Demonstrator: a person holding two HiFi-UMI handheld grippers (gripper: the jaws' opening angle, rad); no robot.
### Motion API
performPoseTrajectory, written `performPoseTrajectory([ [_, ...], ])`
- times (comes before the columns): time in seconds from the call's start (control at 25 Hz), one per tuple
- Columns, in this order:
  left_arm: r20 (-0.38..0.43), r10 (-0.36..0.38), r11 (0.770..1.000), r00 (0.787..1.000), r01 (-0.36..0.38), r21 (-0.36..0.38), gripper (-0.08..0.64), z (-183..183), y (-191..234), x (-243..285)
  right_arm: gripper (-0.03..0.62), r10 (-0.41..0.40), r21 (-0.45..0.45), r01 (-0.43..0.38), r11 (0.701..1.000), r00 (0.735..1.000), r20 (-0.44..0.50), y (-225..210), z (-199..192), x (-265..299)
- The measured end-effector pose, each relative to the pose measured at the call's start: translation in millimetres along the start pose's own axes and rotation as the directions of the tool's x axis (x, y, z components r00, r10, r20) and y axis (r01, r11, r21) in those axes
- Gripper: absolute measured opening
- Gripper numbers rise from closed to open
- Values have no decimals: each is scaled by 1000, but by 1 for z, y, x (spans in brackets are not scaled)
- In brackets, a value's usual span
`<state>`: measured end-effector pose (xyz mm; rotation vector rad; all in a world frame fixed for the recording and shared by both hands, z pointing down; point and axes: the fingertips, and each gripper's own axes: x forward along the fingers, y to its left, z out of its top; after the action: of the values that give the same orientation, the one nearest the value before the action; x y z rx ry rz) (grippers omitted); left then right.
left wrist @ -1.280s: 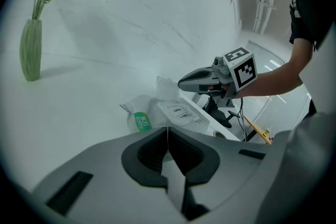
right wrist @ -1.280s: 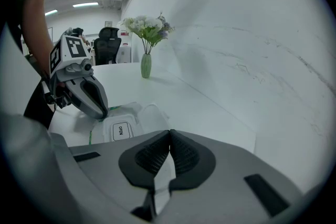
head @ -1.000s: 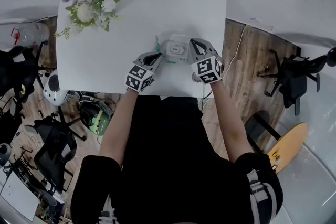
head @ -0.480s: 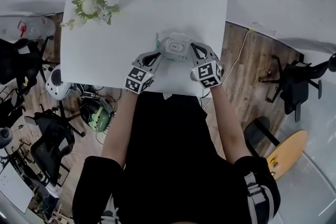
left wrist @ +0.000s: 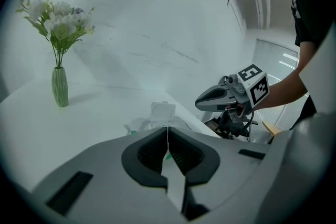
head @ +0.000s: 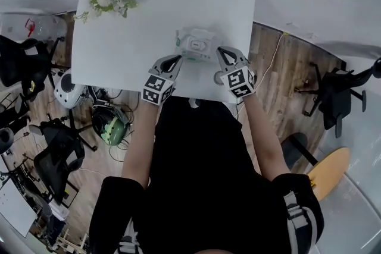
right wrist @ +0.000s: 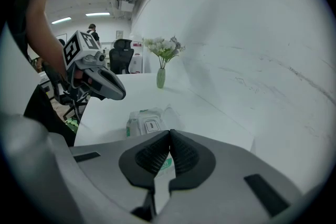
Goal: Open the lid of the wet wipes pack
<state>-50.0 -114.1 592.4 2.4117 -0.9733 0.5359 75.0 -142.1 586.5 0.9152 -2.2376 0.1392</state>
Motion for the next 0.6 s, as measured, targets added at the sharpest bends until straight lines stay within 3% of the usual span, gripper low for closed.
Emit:
performPoseTrajectory([
  [0.6, 29, 73, 997, 997, -74, 17, 25, 11, -20, -35, 15, 33, -16, -32, 999, 999, 40, 13, 3, -27],
])
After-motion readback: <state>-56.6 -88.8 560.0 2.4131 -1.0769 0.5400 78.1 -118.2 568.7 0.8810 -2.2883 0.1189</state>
